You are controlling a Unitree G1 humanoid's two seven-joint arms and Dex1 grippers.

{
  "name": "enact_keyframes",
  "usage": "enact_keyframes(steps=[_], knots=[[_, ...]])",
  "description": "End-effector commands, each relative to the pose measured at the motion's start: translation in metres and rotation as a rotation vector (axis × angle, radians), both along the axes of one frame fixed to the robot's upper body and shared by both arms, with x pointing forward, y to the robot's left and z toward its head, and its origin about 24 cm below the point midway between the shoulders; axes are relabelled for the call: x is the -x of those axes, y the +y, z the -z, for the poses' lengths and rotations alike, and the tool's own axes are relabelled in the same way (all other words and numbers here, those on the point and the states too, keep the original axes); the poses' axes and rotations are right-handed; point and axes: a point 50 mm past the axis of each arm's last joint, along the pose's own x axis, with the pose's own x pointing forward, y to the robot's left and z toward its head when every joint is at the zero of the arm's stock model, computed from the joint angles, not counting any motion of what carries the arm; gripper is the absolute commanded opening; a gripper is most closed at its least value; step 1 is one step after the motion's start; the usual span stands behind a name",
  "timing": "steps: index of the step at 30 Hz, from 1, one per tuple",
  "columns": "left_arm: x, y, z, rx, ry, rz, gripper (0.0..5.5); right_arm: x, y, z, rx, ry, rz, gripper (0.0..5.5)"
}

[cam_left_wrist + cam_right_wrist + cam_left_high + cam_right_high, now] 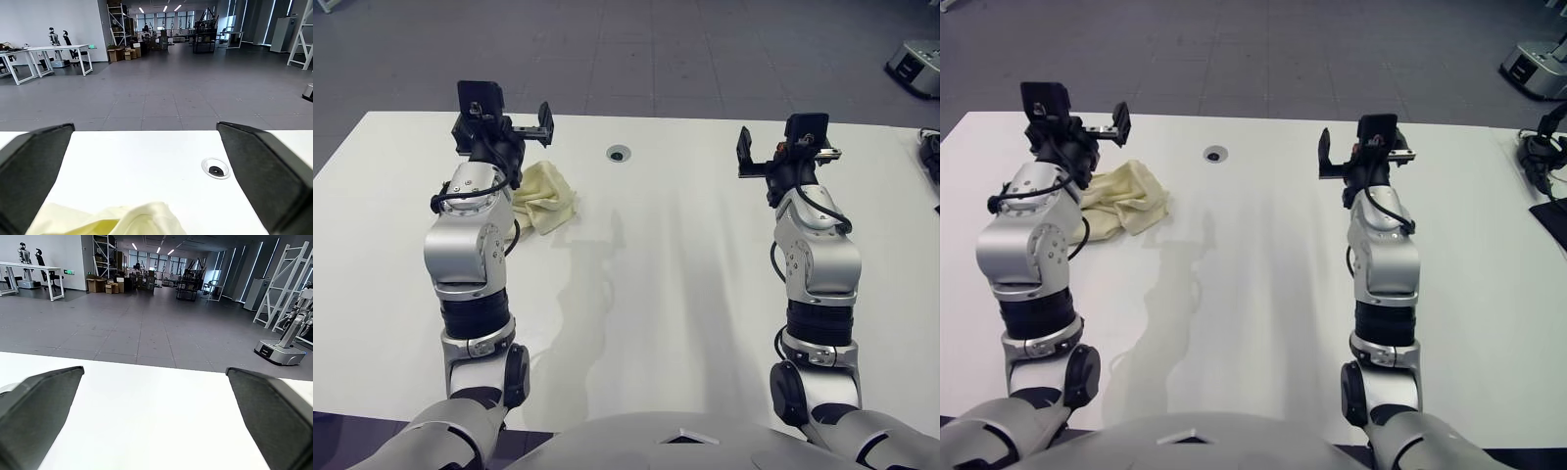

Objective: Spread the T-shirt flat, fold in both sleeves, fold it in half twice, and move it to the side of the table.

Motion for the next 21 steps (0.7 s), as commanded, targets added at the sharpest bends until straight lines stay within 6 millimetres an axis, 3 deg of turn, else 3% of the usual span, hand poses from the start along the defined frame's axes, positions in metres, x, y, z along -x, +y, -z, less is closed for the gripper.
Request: enact_keyframes(steps=[1,21], knots=[[0.0004,-0.0009,-0.0014,-0.013,-0.01,-0.001,5.39,0.001,0.0013,0.0013,-0.006,0.004,-0.012,5.4],[-0.0003,0.0003,0.0007,-0.03,0.0,-0.003,5.39,-0.0007,0.0047,0.0023,0.022,0.013,-0.021,5.4]])
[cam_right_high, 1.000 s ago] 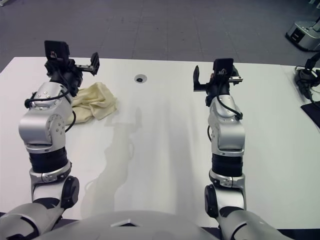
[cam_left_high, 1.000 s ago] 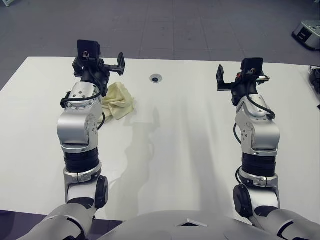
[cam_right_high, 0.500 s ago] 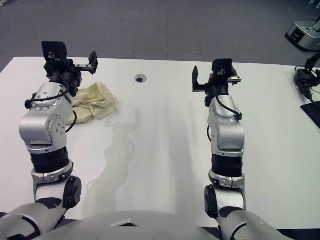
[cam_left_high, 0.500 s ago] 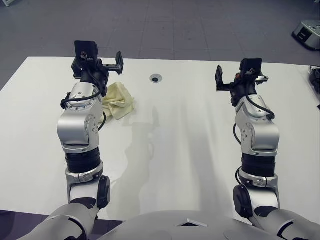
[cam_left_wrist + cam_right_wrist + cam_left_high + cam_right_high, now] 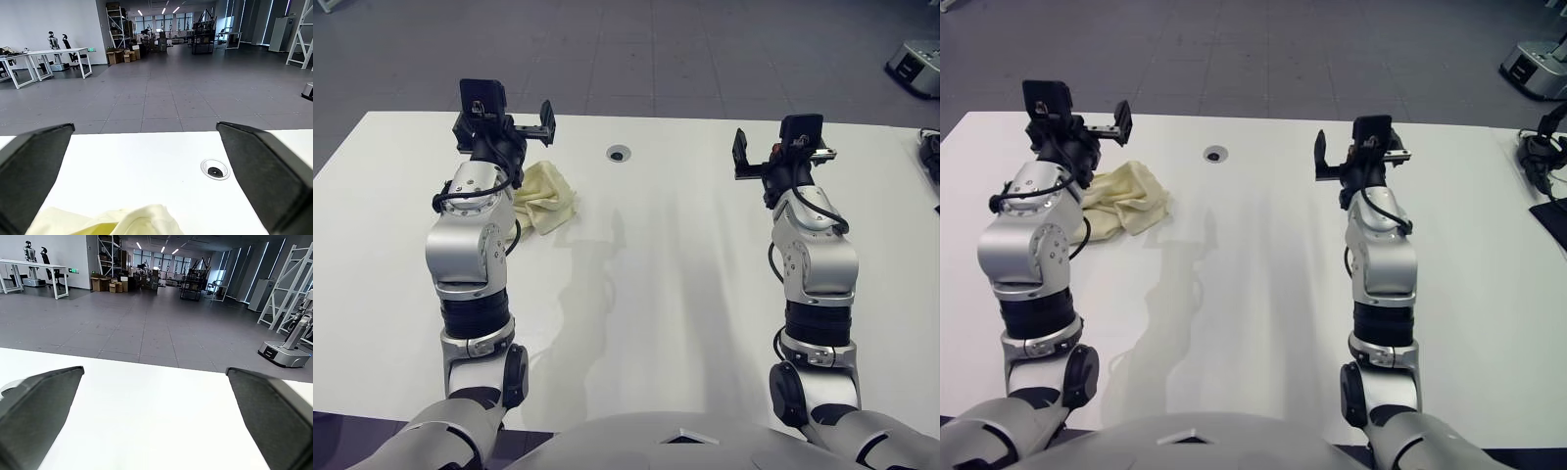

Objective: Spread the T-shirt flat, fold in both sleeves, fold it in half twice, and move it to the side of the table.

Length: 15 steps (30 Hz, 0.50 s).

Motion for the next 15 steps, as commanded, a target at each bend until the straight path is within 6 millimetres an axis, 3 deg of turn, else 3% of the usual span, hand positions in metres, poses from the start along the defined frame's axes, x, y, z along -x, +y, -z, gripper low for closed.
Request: enact_keyframes(steps=[1,4,6,11,15], knots=[[0.0,0.003,0.002,-0.016,0.007,-0.011,5.39,-0.001,0.001,0.001,0.011,0.008,-0.008,5.4],[-0.005,0.013,0.005,-0.059,0.015,-0.035,5.39,-0.001,0.002,0.001,0.013,0.008,-0.009,5.4],[-0.016,0.034,0.018,-0.193,0.059,-0.084,5.39,-0.001,0.002,0.001,0.014,0.008,-0.006,5.4],[-0.045,0.092,0.069,-0.538,0.274,-0.145,5.39,-0.003,0.002,0.0,0.02,0.005,-0.011,5.4],[-0.041,0.1,0.107,-0.715,0.429,-0.04,5.39,-0.004,0.003,-0.001,0.021,0.002,-0.023,5.4]])
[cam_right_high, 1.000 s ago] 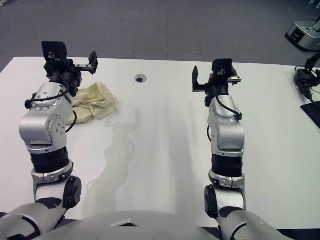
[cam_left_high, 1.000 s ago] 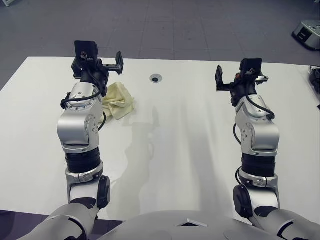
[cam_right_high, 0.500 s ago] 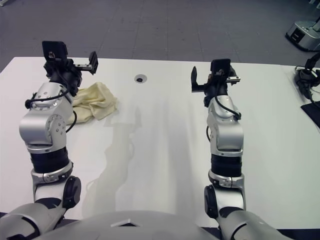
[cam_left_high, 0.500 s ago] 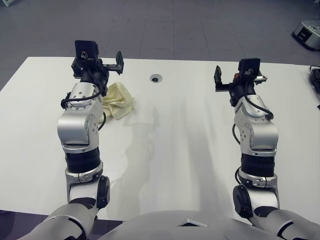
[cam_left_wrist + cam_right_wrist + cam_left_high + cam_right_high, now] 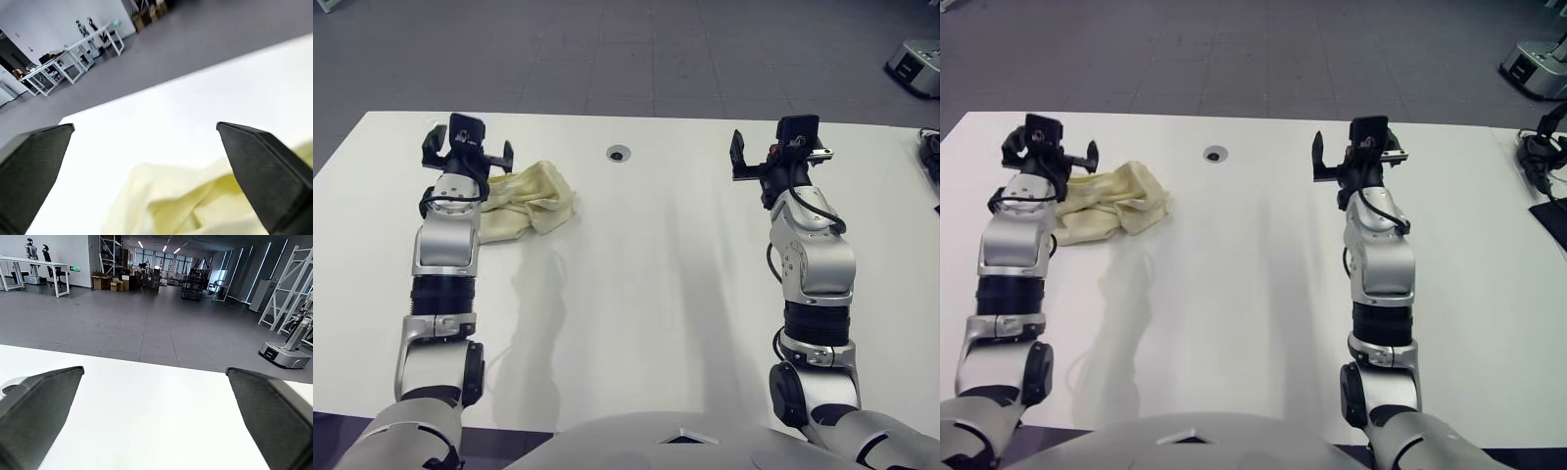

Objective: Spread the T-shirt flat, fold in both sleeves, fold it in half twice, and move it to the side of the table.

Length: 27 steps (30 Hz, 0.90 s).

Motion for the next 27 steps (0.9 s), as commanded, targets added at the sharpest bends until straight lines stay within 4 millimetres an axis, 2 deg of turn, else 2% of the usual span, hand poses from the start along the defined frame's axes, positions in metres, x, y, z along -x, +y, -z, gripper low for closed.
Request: enact_keyframes(steps=[1,6,10,14,18,19,23,27], knots=[[-0.004,0.011,0.037,-0.256,0.224,0.147,5.39,-0.003,0.002,-0.003,0.014,-0.004,-0.019,5.4],[0.016,-0.03,0.082,-0.173,0.389,0.44,5.39,0.003,0.002,0.001,0.023,0.02,-0.066,5.4],[0.042,-0.074,0.085,0.015,0.4,0.629,5.39,0.014,0.01,0.011,-0.008,0.102,-0.249,5.4],[0.07,-0.111,0.07,0.159,0.378,0.724,5.39,0.033,0.022,0.016,-0.004,0.221,-0.486,5.4],[0.082,-0.125,0.053,0.218,0.351,0.726,5.39,0.059,0.038,0.016,-0.006,0.326,-0.69,5.4],[0.083,-0.126,0.049,0.225,0.344,0.722,5.39,0.064,0.04,0.016,-0.006,0.349,-0.724,5.4],[0.076,-0.121,0.014,0.331,0.218,0.659,5.39,0.089,0.047,0.021,-0.07,0.475,-0.849,5.4],[0.067,-0.104,-0.03,0.444,0.073,0.649,5.39,0.098,0.047,0.026,-0.065,0.513,-0.844,5.4]])
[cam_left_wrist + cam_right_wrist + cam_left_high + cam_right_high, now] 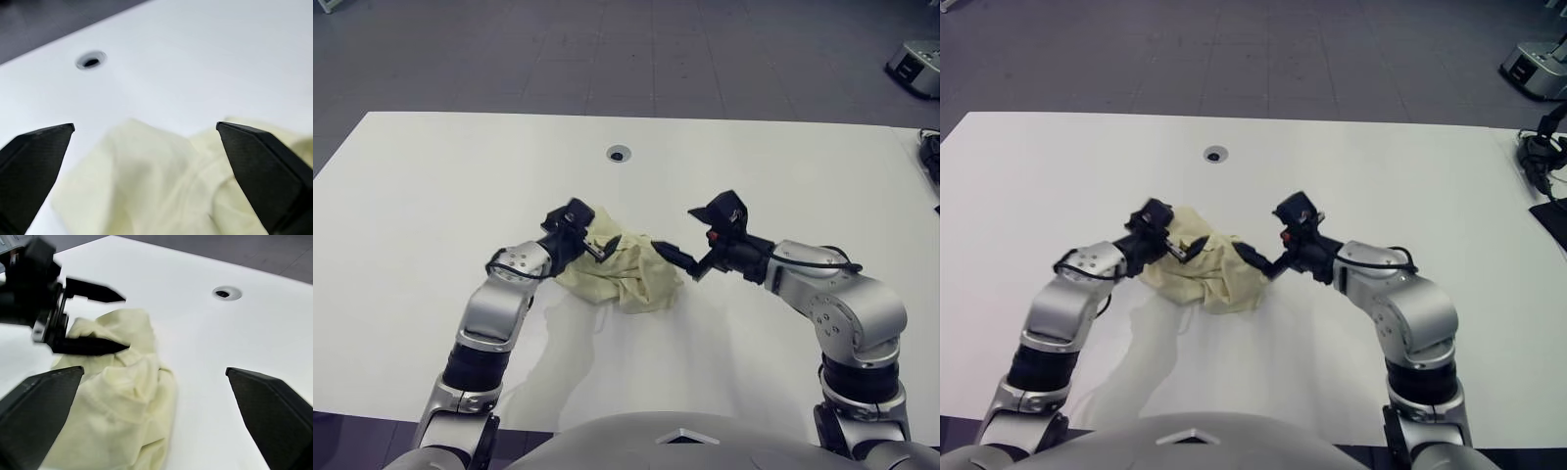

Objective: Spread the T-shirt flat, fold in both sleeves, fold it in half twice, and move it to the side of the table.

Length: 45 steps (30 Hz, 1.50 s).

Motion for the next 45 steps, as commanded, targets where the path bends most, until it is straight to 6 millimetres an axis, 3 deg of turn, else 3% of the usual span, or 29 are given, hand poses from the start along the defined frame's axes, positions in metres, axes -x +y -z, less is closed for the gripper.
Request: enact_keyframes(steps=[1,6,8,13,17,20,28,33,39,45], knots=[[-0.008,0.022,-0.043,0.074,-0.105,-0.012,5.39,0.005,-0.003,0.001,0.031,0.007,0.025,5.4],[-0.001,0.073,-0.048,-0.215,-0.073,0.131,5.39,0.001,-0.008,-0.001,0.04,-0.019,0.076,5.4],[-0.003,0.081,-0.045,-0.297,-0.05,0.188,5.39,-0.001,-0.01,-0.001,0.048,-0.028,0.094,5.4],[-0.006,0.066,-0.031,-0.358,-0.02,0.391,5.39,-0.005,-0.011,-0.001,0.055,-0.04,0.106,5.4],[-0.007,0.054,-0.014,-0.41,0.024,0.537,4.74,-0.007,-0.012,-0.001,0.064,-0.047,0.103,5.4],[-0.006,0.055,-0.005,-0.5,0.061,0.605,4.14,-0.009,-0.012,-0.001,0.071,-0.052,0.098,5.4],[-0.011,0.057,-0.005,-0.548,0.075,0.666,2.72,-0.009,-0.012,0.001,0.08,-0.057,0.101,5.4],[-0.008,0.053,-0.019,-0.513,0.034,0.69,1.81,-0.008,-0.012,0.002,0.084,-0.057,0.106,5.4],[-0.006,0.06,-0.04,-0.537,0.021,0.694,2.76,-0.006,-0.013,0.003,0.088,-0.054,0.113,5.4],[0.004,0.066,-0.027,-0.622,0.115,0.776,3.74,-0.007,-0.013,0.004,0.091,-0.057,0.111,5.4]])
